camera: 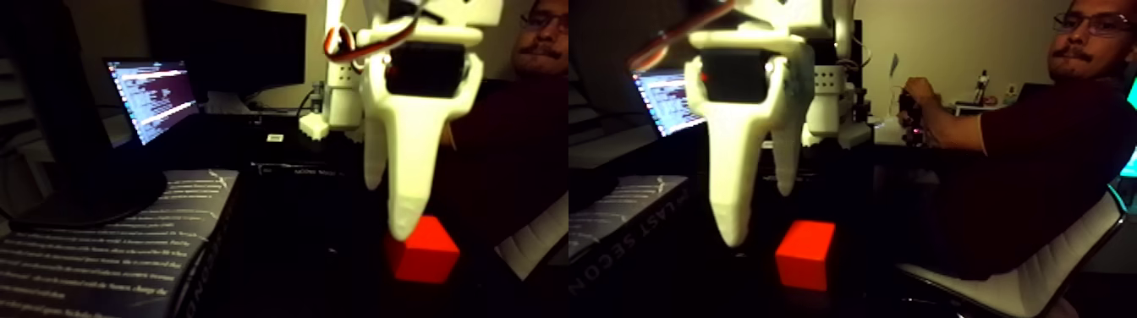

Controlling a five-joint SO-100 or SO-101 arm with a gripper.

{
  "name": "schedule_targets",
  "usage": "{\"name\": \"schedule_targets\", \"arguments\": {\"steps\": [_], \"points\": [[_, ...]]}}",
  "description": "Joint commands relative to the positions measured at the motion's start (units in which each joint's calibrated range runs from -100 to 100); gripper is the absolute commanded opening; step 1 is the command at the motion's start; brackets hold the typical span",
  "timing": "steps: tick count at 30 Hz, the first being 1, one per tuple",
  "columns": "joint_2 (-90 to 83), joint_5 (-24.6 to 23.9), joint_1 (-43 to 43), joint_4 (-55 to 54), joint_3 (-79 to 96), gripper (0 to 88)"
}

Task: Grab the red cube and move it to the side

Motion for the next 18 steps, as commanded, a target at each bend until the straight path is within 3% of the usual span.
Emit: {"name": "schedule_targets", "arguments": {"steps": [1, 18], "points": [[0.56, 0.26, -0.30, -1.09, -1.97, 30.9], [4.42, 1.61, -0.63, -5.23, -2.06, 30.9]]}}
